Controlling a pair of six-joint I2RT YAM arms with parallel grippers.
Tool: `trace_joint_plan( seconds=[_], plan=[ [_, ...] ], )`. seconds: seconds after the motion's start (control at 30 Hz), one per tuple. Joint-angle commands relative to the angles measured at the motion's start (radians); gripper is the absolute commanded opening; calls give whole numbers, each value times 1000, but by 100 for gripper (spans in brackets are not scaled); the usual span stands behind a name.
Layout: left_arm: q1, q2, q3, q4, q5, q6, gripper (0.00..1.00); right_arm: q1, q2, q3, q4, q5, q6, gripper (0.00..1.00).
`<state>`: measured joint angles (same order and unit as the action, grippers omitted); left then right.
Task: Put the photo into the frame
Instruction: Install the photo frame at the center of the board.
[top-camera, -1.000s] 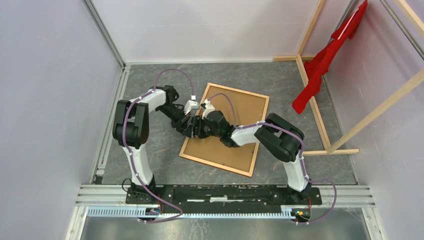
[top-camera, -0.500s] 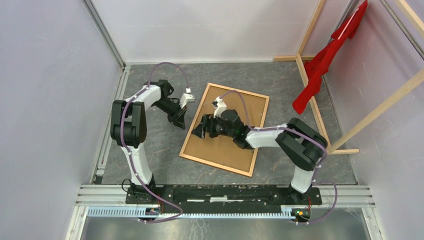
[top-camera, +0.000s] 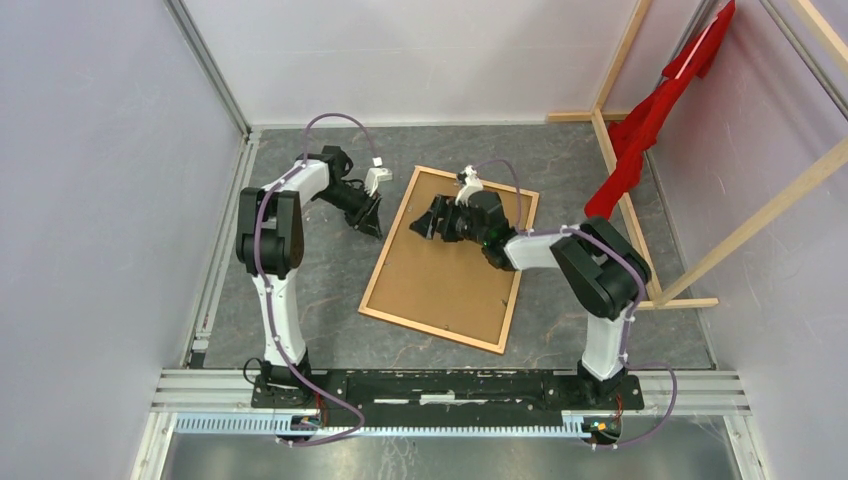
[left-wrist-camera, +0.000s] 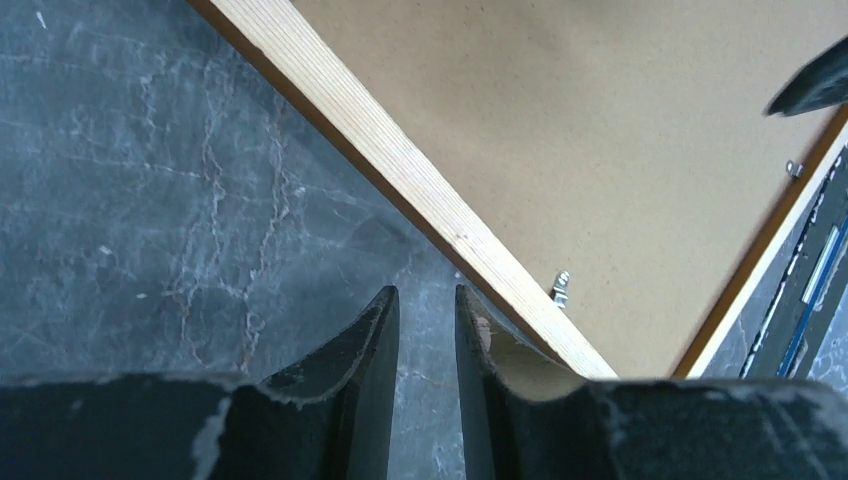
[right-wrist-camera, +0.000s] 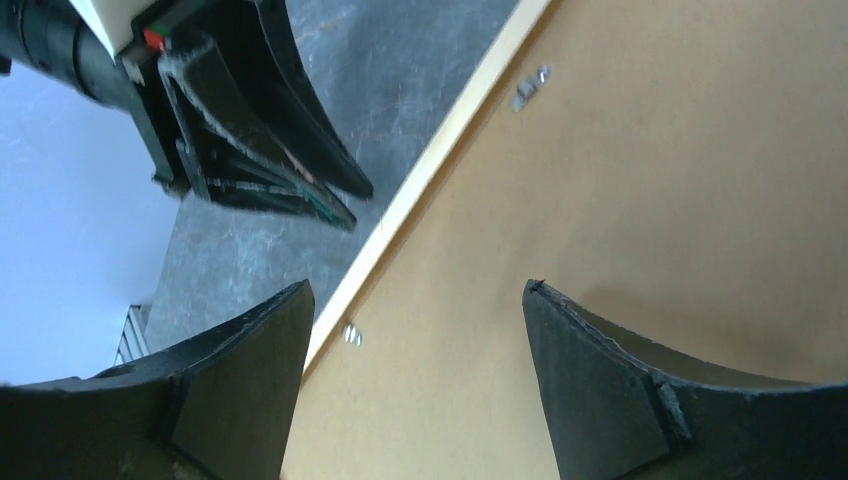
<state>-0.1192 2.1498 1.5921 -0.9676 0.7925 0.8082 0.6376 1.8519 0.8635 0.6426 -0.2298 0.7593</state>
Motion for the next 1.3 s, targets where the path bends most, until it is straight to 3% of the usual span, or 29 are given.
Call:
trace_joint_plan(
  seconds=[0.0,0.37,1.27],
  plan=[
    [-16,35,57,48,28,-90,34,-10,115,183,-23,-61,-35,83],
    [-17,60,36,31,32,-35,30,-20,309,413,-94,-82,-26,79],
    [-18,54,25,-11,9,22,27,-43,429,556,-211,-42,-67,76]
  ],
)
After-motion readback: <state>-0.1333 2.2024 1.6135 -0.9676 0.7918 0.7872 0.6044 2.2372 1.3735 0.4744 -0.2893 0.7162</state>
